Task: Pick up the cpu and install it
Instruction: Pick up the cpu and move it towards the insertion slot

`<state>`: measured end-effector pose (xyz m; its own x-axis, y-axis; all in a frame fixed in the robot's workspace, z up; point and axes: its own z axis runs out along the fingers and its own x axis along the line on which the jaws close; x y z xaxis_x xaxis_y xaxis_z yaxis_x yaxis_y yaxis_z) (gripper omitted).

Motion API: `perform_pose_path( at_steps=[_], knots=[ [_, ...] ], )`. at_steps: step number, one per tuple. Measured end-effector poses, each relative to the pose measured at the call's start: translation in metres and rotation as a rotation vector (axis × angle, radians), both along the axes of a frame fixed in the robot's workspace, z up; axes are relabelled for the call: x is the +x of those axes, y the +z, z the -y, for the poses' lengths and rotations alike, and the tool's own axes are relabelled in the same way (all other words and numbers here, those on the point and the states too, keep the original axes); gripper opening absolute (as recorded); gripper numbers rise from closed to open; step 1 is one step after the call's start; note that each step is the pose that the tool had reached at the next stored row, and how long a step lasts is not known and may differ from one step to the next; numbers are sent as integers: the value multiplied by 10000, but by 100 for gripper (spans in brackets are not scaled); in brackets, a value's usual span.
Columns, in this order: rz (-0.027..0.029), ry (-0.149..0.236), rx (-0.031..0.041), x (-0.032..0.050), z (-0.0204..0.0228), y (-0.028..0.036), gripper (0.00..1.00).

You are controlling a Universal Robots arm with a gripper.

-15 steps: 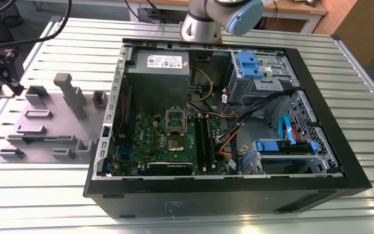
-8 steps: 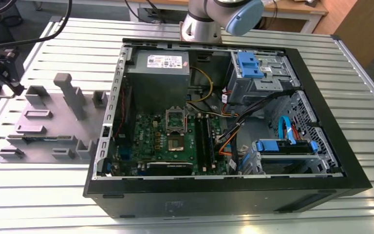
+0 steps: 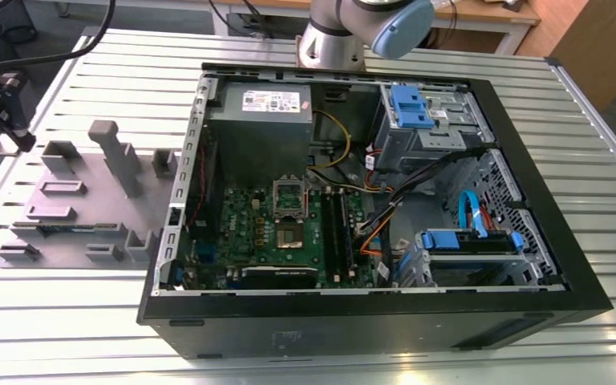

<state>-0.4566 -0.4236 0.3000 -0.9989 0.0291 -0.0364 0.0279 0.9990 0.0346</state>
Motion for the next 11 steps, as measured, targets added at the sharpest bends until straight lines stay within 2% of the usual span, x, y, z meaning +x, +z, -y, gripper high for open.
perform_pose_path(
  at_steps=[11],
  knots=[
    [0, 1, 0, 0, 0, 212, 47]
  ],
)
